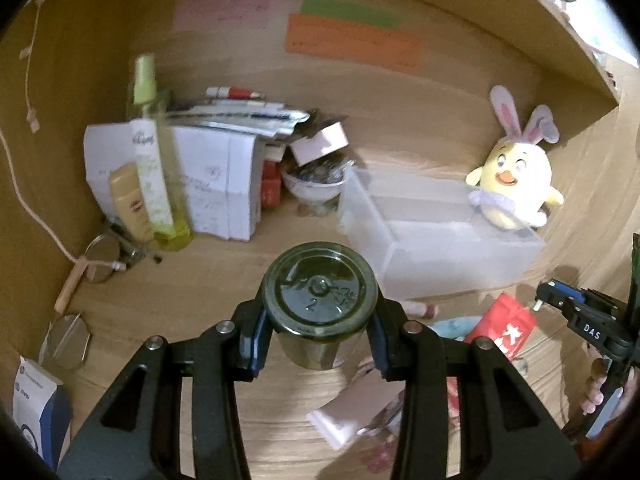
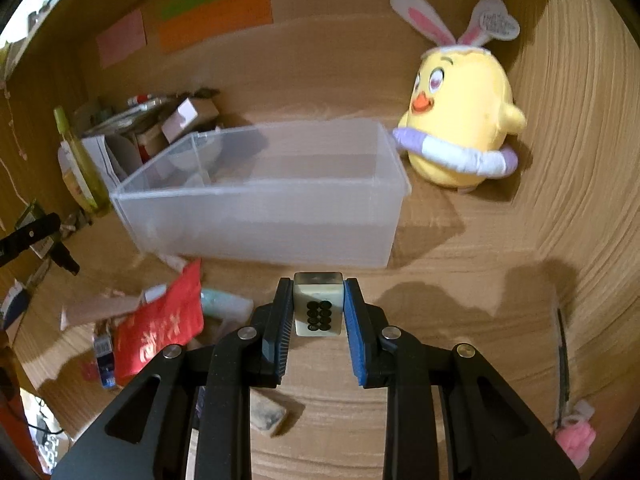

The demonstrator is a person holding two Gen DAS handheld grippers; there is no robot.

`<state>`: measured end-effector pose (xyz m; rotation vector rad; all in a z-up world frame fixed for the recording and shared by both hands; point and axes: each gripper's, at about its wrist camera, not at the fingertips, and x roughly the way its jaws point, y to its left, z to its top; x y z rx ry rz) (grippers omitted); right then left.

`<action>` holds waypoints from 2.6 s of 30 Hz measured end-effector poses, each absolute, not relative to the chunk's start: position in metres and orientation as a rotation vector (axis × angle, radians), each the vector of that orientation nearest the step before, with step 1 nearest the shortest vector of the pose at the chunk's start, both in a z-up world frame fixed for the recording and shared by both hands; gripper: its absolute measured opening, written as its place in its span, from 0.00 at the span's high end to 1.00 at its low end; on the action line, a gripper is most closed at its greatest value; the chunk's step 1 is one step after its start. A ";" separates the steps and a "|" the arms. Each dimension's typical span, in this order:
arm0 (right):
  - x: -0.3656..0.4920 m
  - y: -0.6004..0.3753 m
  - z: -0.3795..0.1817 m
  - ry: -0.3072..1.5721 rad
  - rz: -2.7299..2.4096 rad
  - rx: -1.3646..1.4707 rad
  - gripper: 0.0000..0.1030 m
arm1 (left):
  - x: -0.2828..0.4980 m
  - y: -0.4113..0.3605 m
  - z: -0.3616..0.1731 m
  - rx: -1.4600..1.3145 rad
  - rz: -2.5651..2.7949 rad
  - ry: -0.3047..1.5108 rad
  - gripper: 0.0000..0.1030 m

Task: Organize objects
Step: 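Carry the bottle and tile over the clear box and open the right tool, then lower the green bottle into the clear box and open the left tool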

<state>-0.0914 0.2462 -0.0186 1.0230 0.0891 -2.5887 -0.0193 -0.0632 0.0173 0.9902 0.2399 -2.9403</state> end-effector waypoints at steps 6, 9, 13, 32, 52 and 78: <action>-0.093 0.248 0.000 0.082 -2.593 0.942 0.78 | -0.026 -0.048 0.033 0.942 -2.972 0.235 0.60; -0.094 0.248 0.009 0.080 -2.587 0.901 0.78 | -0.029 -0.041 0.040 0.919 -2.984 0.222 0.60; -0.100 0.247 0.019 0.077 -2.580 0.859 0.78 | -0.034 -0.032 0.051 0.870 -2.998 0.207 0.60; -0.140 0.237 0.060 0.093 -2.580 0.727 0.78 | -0.080 -0.006 0.076 0.824 -3.057 0.206 0.60; -0.201 0.206 0.038 0.167 -2.541 0.844 0.78 | -0.152 0.011 0.038 1.035 -3.005 0.142 0.60; -0.233 0.189 -0.018 0.292 -2.464 1.052 0.78 | -0.185 0.032 -0.004 1.220 -2.966 0.047 0.59</action>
